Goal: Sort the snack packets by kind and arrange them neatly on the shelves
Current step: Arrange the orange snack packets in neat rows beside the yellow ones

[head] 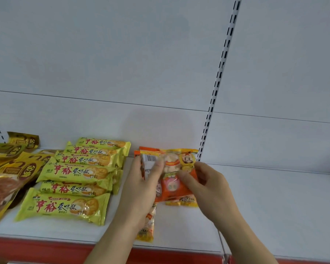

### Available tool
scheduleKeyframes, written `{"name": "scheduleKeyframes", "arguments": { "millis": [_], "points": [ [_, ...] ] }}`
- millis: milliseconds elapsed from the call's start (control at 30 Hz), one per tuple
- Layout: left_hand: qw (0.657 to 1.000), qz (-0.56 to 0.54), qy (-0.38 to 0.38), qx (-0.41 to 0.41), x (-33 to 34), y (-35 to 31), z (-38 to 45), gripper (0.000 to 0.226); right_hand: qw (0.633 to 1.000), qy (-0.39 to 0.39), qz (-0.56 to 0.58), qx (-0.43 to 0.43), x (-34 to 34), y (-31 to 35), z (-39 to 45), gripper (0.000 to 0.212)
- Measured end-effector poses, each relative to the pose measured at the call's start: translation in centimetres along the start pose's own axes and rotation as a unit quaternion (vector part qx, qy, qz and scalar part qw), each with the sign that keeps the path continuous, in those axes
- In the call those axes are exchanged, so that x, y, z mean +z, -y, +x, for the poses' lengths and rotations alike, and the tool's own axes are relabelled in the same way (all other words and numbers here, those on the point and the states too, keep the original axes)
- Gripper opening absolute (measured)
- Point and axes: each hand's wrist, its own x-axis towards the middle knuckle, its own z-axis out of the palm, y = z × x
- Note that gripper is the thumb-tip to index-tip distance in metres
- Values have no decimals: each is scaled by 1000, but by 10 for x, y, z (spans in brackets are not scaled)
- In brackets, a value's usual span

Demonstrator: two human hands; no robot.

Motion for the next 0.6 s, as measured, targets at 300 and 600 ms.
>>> {"name": "scheduleKeyframes", "arguments": {
  "millis": [300,600],
  "points": [
    [983,120,136,0,-10,-9,-2,42,960,243,-140,-4,-49,12,8,32],
    [994,88,58,-9,4,4,-10,27,980,-111,161,30,-20,-4,1,46]
  ]
}}
